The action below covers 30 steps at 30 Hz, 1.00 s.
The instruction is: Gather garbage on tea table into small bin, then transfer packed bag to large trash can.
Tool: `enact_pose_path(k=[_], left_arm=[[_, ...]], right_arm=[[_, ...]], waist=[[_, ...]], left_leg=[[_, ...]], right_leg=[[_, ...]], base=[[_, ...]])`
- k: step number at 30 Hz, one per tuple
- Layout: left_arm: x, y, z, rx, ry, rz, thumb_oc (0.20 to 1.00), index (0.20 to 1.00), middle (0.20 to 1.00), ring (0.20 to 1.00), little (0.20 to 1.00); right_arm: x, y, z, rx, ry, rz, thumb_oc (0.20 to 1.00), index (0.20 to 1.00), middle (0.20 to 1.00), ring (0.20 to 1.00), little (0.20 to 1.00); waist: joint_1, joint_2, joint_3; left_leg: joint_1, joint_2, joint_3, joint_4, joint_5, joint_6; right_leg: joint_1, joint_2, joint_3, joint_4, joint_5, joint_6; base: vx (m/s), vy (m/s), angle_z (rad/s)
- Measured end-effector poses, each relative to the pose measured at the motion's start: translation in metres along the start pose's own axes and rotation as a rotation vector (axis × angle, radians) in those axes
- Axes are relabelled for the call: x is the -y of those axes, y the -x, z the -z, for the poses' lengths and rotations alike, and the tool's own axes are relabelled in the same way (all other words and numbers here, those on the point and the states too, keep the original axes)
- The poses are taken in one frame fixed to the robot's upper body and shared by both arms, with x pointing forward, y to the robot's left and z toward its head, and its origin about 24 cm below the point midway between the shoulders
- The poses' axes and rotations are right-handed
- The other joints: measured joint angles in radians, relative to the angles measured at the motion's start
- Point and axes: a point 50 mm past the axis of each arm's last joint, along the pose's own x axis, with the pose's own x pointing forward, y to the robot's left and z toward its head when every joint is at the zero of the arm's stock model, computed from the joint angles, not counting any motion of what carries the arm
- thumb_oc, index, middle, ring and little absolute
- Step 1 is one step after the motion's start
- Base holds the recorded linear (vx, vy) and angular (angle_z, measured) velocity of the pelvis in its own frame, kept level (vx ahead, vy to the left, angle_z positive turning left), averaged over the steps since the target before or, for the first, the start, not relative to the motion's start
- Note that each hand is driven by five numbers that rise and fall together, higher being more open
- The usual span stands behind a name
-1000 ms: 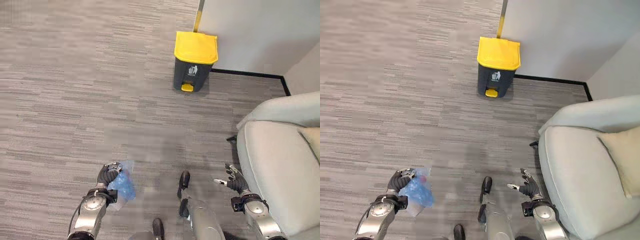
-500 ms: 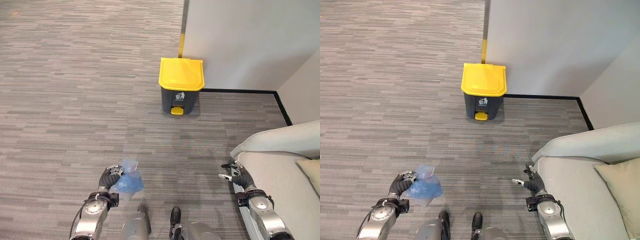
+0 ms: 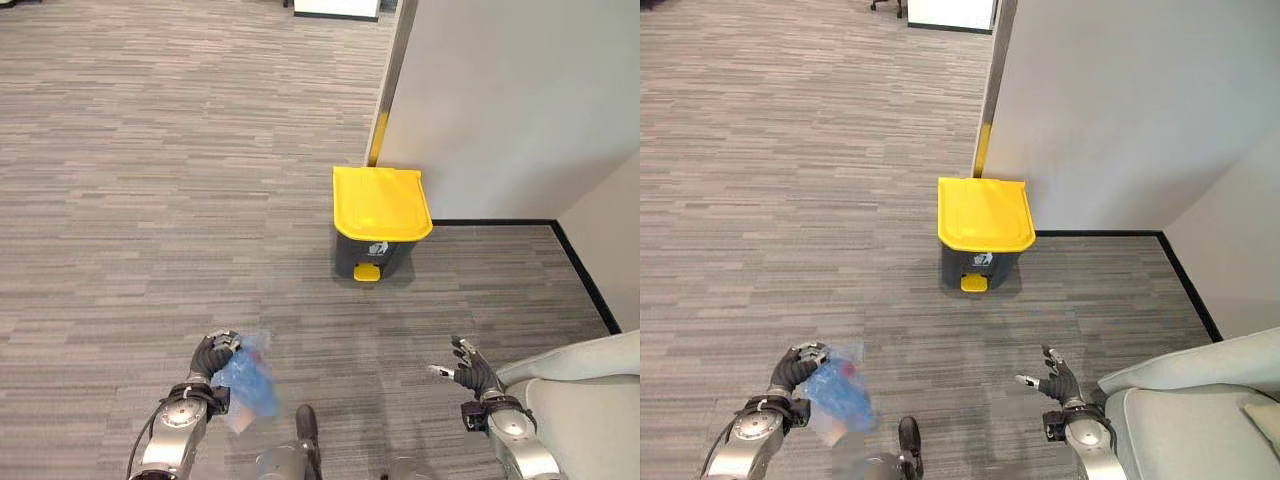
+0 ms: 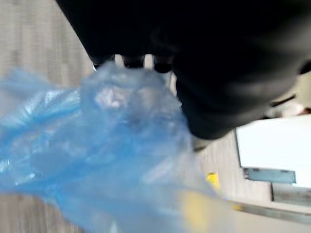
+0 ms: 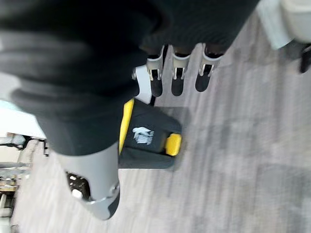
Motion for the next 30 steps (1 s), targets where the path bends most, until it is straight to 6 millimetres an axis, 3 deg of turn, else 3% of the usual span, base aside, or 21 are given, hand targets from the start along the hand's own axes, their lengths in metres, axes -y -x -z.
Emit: enact_pose_path(k=[3,4,5,8,9,10,12,13,14,15,16,18,19,20,21,25,26,27,28,29,30], left_arm=[[-0.001,0.002,0.003,-0.01,-0.002,-0.002,0.2,0.2,0.2,0.2,0.2],[0.0,0.001,0.001,0.001,0.005,-0.003,0.2,0.2,0.2,0.2,0.2],[-0.002,0.003,0.006,-0.018,0.001,-0.009,0.2,0.2,0.2,0.2,0.2],[0.001,0.007,0.013,-0.038,0.021,-0.014,0.2,0.2,0.2,0.2,0.2],[0.002,0.008,0.014,-0.046,0.019,-0.008,0.2,0.2,0.2,0.2,0.2],[0.003,0.008,0.015,-0.046,0.027,-0.007,0.2,0.2,0.2,0.2,0.2],[0.007,0.007,0.013,-0.038,0.027,0.01,0.2,0.2,0.2,0.2,0.2],[0.01,0.008,0.014,-0.039,0.032,0.018,0.2,0.2,0.2,0.2,0.2],[0.013,0.01,0.017,-0.05,0.047,0.018,0.2,0.2,0.2,0.2,0.2],[0.017,0.012,0.018,-0.051,0.044,0.038,0.2,0.2,0.2,0.2,0.2],[0.019,0.013,0.021,-0.061,0.055,0.039,0.2,0.2,0.2,0.2,0.2],[0.024,0.014,0.023,-0.069,0.051,0.058,0.2,0.2,0.2,0.2,0.2],[0.027,0.015,0.023,-0.07,0.051,0.068,0.2,0.2,0.2,0.2,0.2],[0.03,0.014,0.023,-0.068,0.054,0.081,0.2,0.2,0.2,0.2,0.2],[0.03,0.014,0.021,-0.063,0.055,0.086,0.2,0.2,0.2,0.2,0.2],[0.032,0.011,0.013,-0.033,0.058,0.096,0.2,0.2,0.2,0.2,0.2],[0.033,0.01,0.011,-0.025,0.06,0.095,0.2,0.2,0.2,0.2,0.2],[0.032,0.01,0.012,-0.029,0.06,0.093,0.2,0.2,0.2,0.2,0.2],[0.032,0.011,0.014,-0.037,0.06,0.092,0.2,0.2,0.2,0.2,0.2],[0.033,0.011,0.014,-0.036,0.066,0.091,0.2,0.2,0.2,0.2,0.2],[0.034,0.01,0.012,-0.029,0.069,0.088,0.2,0.2,0.2,0.2,0.2]], right_arm=[[-0.001,-0.001,-0.002,0.009,0.001,-0.006,1.0,1.0,1.0,1.0,1.0],[0.0,0.002,0.001,0.001,0.009,-0.007,1.0,1.0,1.0,1.0,1.0],[0.001,0.002,0.0,0.0,0.013,-0.007,1.0,1.0,1.0,1.0,1.0],[0.003,0.006,0.008,-0.025,0.012,-0.001,1.0,1.0,1.0,1.0,1.0],[0.003,0.007,0.012,-0.042,0.011,0.001,1.0,1.0,1.0,1.0,1.0],[0.003,0.008,0.016,-0.059,0.011,0.001,1.0,1.0,1.0,1.0,1.0],[0.004,0.014,0.027,-0.096,0.01,0.005,1.0,1.0,1.0,1.0,1.0],[0.005,0.015,0.03,-0.107,0.011,0.006,1.0,1.0,1.0,1.0,1.0],[0.006,0.013,0.032,-0.12,0.015,0.009,1.0,1.0,1.0,1.0,1.0],[0.01,0.017,0.039,-0.145,0.01,0.023,1.0,1.0,1.0,1.0,1.0],[0.014,0.016,0.039,-0.146,0.022,0.026,1.0,1.0,1.0,1.0,1.0],[0.024,0.012,0.029,-0.114,0.031,0.051,1.0,1.0,1.0,1.0,1.0],[0.029,0.008,0.022,-0.089,0.043,0.059,1.0,1.0,1.0,1.0,1.0],[0.035,0.006,0.016,-0.071,0.057,0.073,1.0,1.0,1.0,1.0,1.0],[0.037,0.005,0.014,-0.061,0.06,0.08,1.0,1.0,1.0,1.0,1.0],[0.035,0.005,0.013,-0.055,0.06,0.078,1.0,1.0,1.0,1.0,1.0],[0.033,0.006,0.015,-0.063,0.061,0.072,1.0,1.0,1.0,1.0,1.0],[0.033,0.006,0.016,-0.067,0.06,0.072,1.0,1.0,1.0,1.0,1.0],[0.033,0.006,0.017,-0.072,0.06,0.072,1.0,1.0,1.0,1.0,1.0],[0.033,0.008,0.02,-0.081,0.06,0.077,1.0,1.0,1.0,1.0,1.0],[0.033,0.01,0.024,-0.096,0.06,0.077,1.0,1.0,1.0,1.0,1.0]], waist=[[-0.005,0.006,0.004],[-0.022,0.015,0.007],[-0.021,0.005,0.006],[-0.03,0.007,0.008],[-0.042,0.009,0.014],[-0.044,-0.002,0.01],[-0.058,-0.005,0.01],[-0.057,-0.002,0.009],[-0.055,0.014,0.01],[-0.053,0.026,0.004],[-0.053,0.048,0.004],[-0.046,0.044,0.0],[-0.044,0.042,0.001],[-0.05,0.035,0.001],[-0.047,0.02,0.003],[-0.046,0.001,0.012],[-0.039,-0.004,0.015],[-0.028,0.002,0.017],[-0.028,0.008,0.019],[-0.031,0.018,0.016],[-0.03,0.019,0.015]], left_leg=[[0.052,-0.003,0.036,-0.032,-0.004,-0.005],[0.058,0.001,0.036,-0.03,-0.048,-0.031],[0.077,-0.001,0.054,-0.031,-0.048,-0.027],[0.091,0.003,0.051,-0.013,-0.101,-0.047],[0.104,0.001,0.048,0.002,-0.101,-0.046],[0.111,-0.003,0.021,0.011,-0.123,-0.072],[0.135,-0.003,-0.014,0.023,-0.129,-0.073],[0.154,0.007,-0.023,0.022,-0.137,-0.087],[0.174,0.034,-0.036,0.034,-0.153,-0.12],[0.158,0.083,-0.042,0.129,-0.186,-0.145],[0.161,0.121,-0.046,0.164,-0.201,-0.168],[0.125,0.155,-0.042,0.275,-0.185,-0.159],[0.105,0.165,-0.046,0.319,-0.183,-0.157],[0.068,0.162,-0.084,0.35,-0.196,-0.165],[0.061,0.149,-0.098,0.308,-0.196,-0.17],[-0.037,0.158,-0.098,0.189,-0.158,-0.195],[-0.043,0.159,-0.113,0.113,-0.122,-0.203],[-0.054,0.169,-0.126,0.083,-0.085,-0.207],[-0.067,0.182,-0.128,0.09,-0.057,-0.205],[-0.08,0.191,-0.158,0.06,-0.025,-0.225],[-0.074,0.201,-0.173,0.031,-0.003,-0.222]], right_leg=[[-0.08,0.005,-0.055,-0.139,0.006,-0.006],[-0.121,0.005,-0.077,-0.174,0.01,-0.006],[-0.163,0.007,-0.11,-0.282,0.075,-0.015],[-0.207,0.004,-0.152,-0.41,0.173,0.002],[-0.208,0.0,-0.149,-0.501,0.243,0.001],[-0.199,0.007,-0.126,-0.518,0.257,0.001],[-0.148,0.003,-0.118,-0.564,0.295,-0.026],[-0.123,0.019,-0.115,-0.566,0.354,-0.037],[-0.107,0.034,-0.138,-0.535,0.338,-0.064],[-0.084,0.063,-0.171,-0.524,0.332,-0.095],[-0.066,0.08,-0.191,-0.515,0.289,-0.105],[-0.033,0.11,-0.188,-0.53,0.273,-0.133],[-0.024,0.118,-0.181,-0.53,0.288,-0.165],[0.0,0.132,-0.172,-0.57,0.272,-0.184],[0.015,0.134,-0.168,-0.592,0.312,-0.19],[0.102,0.178,-0.156,-0.708,0.306,-0.17],[0.123,0.192,-0.149,-0.734,0.318,-0.166],[0.13,0.204,-0.154,-0.737,0.341,-0.197],[0.144,0.215,-0.157,-0.741,0.341,-0.2],[0.18,0.23,-0.149,-0.773,0.314,-0.17],[0.188,0.235,-0.144,-0.775,0.313,-0.168]], base=[[0.28,0.021,-0.28],[0.3,-0.081,-0.12],[0.39,-0.114,-0.08],[0.27,-0.146,-0.1],[0.44,-0.287,0.14],[0.33,-0.228,0.52],[0.3,-0.236,0.62],[0.3,-0.246,0.42],[0.25,-0.207,0.35],[0.23,-0.179,0.34],[0.23,-0.179,0.25],[0.16,-0.073,-0.08],[0.21,-0.077,-0.16],[0.16,-0.039,-0.18],[0.1,-0.024,-0.12],[0.17,0.049,-0.16],[0.08,0.043,-0.45],[0.17,0.106,-0.6],[0.3,0.238,-0.43],[0.22,0.194,-0.24],[0.21,0.195,-0.17]])
